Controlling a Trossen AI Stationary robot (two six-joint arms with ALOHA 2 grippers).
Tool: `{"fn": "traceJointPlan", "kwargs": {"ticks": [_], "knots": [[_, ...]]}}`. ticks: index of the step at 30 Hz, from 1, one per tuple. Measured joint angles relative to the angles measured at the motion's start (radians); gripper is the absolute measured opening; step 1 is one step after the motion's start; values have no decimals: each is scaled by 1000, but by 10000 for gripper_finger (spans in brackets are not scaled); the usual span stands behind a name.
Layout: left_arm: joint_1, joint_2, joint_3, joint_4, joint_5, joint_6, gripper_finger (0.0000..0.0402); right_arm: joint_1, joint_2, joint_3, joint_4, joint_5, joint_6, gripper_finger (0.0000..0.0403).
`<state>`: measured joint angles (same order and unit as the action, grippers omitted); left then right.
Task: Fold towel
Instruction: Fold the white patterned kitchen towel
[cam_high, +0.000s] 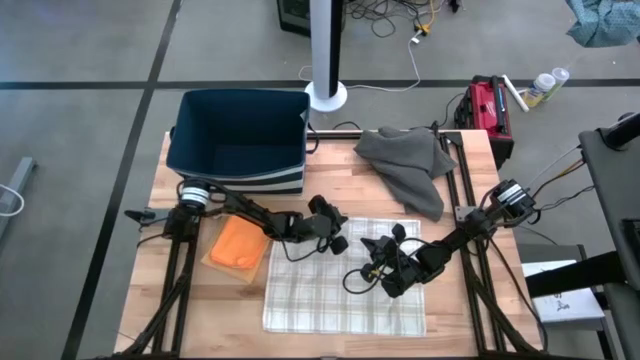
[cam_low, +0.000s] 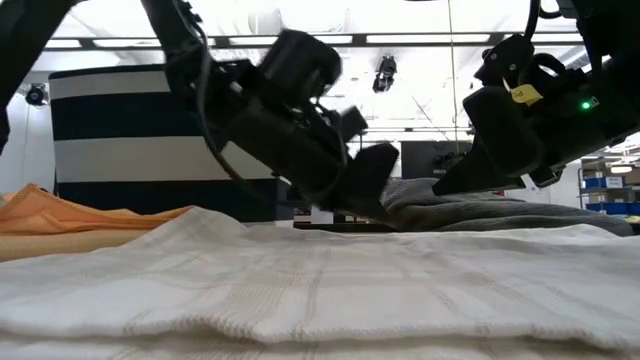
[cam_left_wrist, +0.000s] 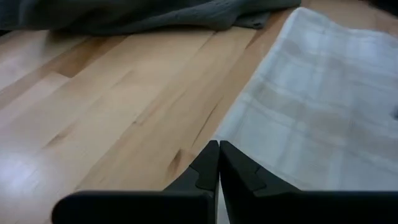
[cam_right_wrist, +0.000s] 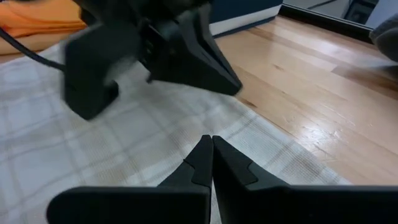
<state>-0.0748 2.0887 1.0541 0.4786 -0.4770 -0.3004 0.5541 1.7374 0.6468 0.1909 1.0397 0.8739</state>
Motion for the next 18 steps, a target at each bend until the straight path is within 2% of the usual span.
{"fn": "traceJointPlan", "kwargs": {"ticks": [7, 18], "knots": [[13, 97, 89, -81, -13, -44, 2, 2, 0, 0, -6, -29, 5, 0], [4, 87, 176, -186, 3, -11, 3, 3, 0, -4, -21, -18, 9, 0]]}}
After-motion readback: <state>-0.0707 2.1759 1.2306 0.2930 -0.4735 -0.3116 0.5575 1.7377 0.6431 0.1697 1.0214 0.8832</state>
